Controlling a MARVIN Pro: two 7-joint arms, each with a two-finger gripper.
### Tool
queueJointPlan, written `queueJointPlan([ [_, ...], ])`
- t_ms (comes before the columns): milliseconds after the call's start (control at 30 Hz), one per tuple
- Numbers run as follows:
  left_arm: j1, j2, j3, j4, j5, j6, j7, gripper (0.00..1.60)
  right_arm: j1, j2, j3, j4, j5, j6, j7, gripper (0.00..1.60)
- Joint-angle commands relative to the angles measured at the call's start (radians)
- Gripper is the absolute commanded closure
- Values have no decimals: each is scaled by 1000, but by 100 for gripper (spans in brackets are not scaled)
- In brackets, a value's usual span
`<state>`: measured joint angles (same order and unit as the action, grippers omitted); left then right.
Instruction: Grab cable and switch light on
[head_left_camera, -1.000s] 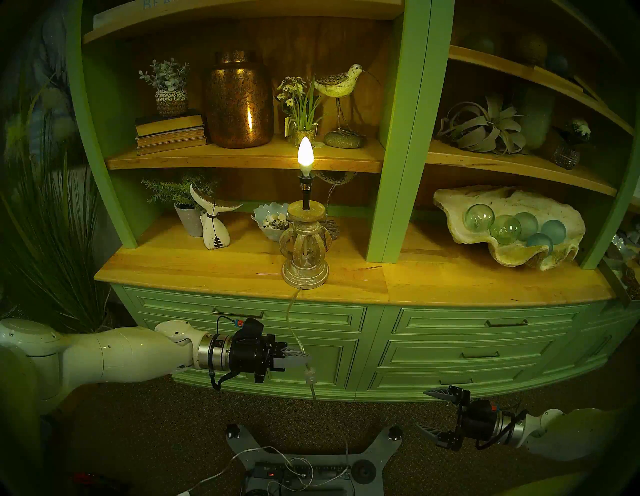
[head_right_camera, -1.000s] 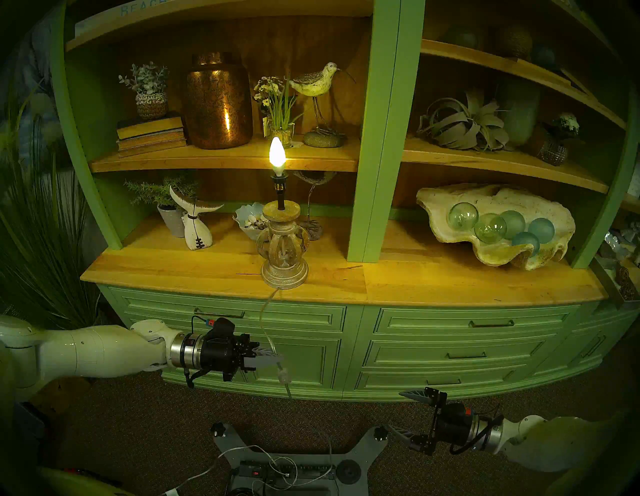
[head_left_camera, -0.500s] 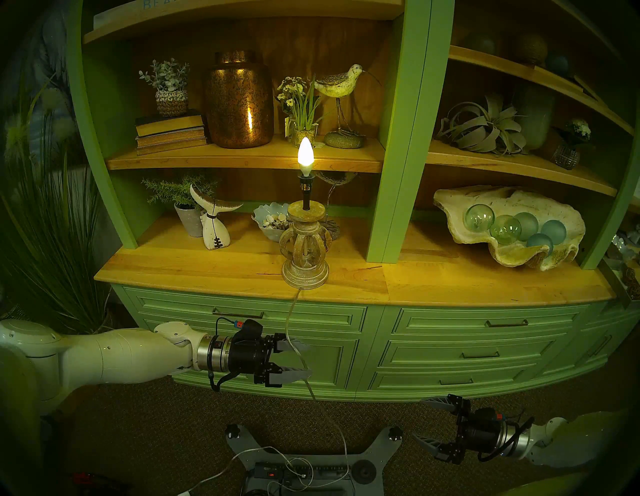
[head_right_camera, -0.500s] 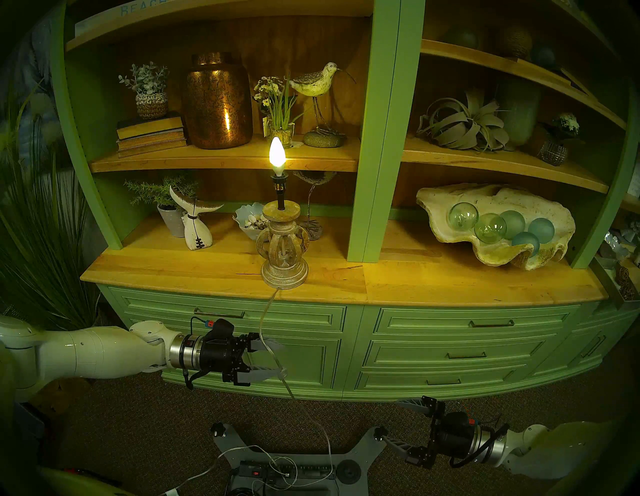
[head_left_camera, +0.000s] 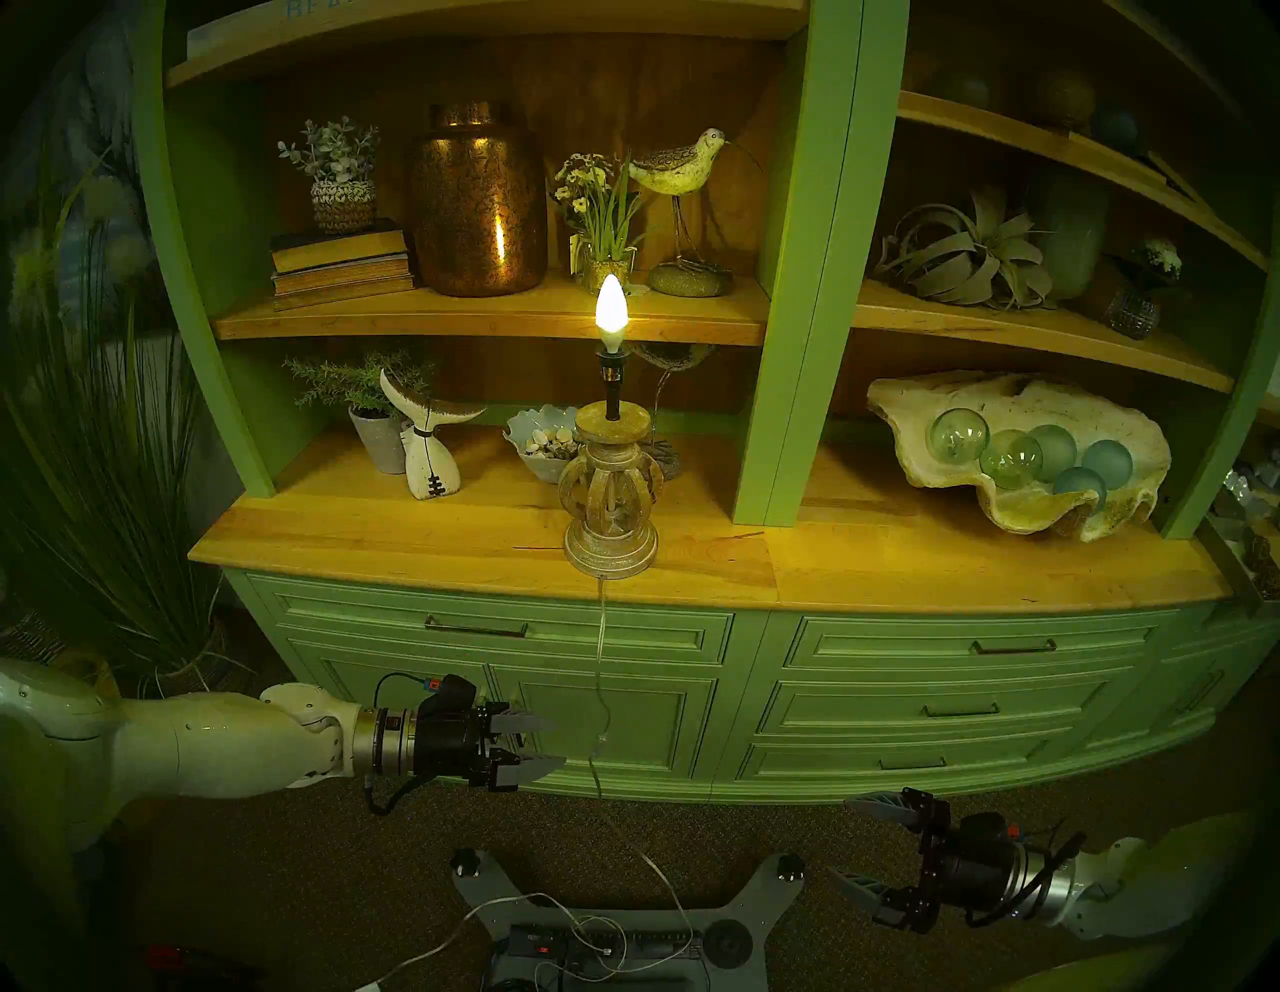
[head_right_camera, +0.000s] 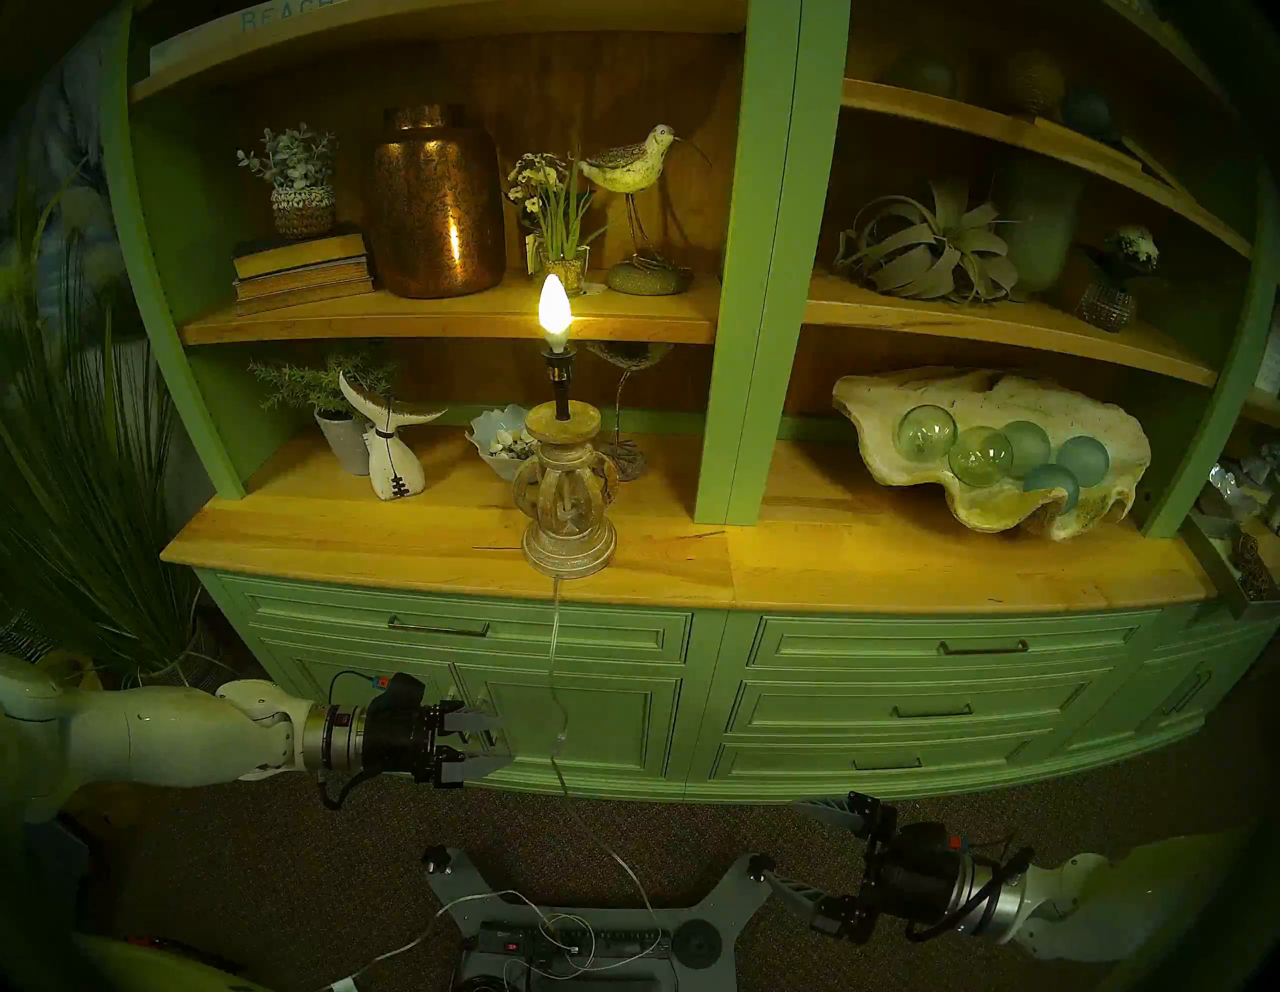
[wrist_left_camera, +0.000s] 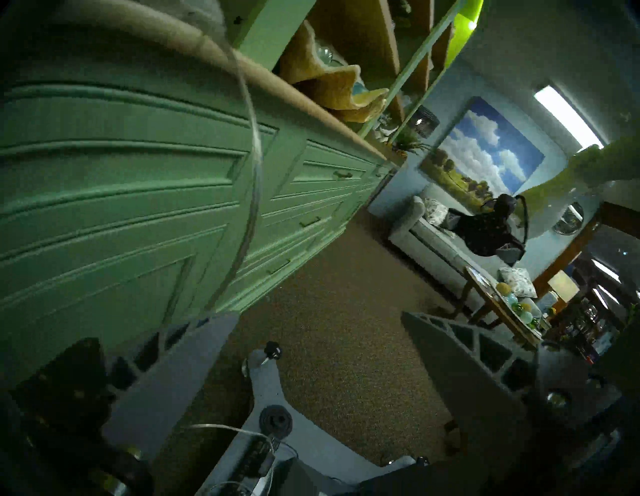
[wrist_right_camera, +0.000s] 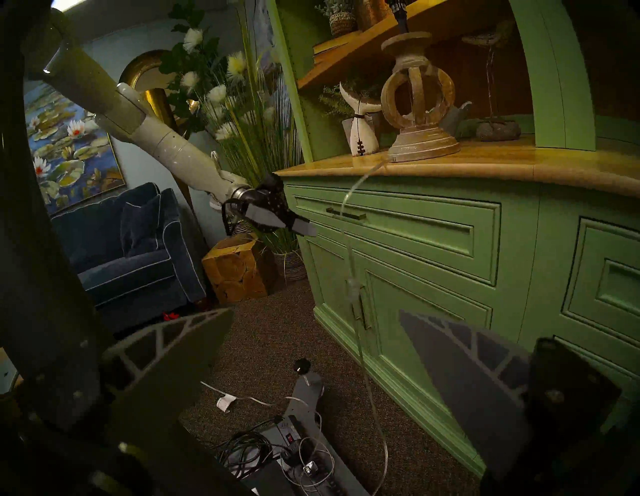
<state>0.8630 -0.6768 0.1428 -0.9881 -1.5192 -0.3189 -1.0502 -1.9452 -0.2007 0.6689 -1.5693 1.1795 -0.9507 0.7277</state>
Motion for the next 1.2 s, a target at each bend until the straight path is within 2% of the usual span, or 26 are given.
queueJointPlan([
  [0, 2, 33, -50, 10, -59, -50, 94, 0, -38, 52, 20, -52, -2, -9, -35, 0],
  [33, 1, 49, -61, -13, -61, -76, 115, 0, -45, 56, 23, -59, -3, -9, -46, 0],
  [267, 10, 92, -68, -127, -50, -132, 122, 0, -60, 66, 29, -73, -6, -9, -72, 0],
  [467, 55, 126, -46, -218, -50, -164, 121, 0, -72, 73, 34, -84, -13, -9, -96, 0],
  [667, 109, 200, -19, -307, -49, -194, 152, 0, -84, 78, 41, -94, -26, -9, -121, 0],
  [967, 123, 304, 7, -377, -27, -257, 260, 0, -103, 82, 54, -107, -50, -9, -160, 0],
  [1167, 126, 346, 10, -437, 4, -291, 334, 0, -117, 84, 65, -115, -69, -9, -188, 0],
])
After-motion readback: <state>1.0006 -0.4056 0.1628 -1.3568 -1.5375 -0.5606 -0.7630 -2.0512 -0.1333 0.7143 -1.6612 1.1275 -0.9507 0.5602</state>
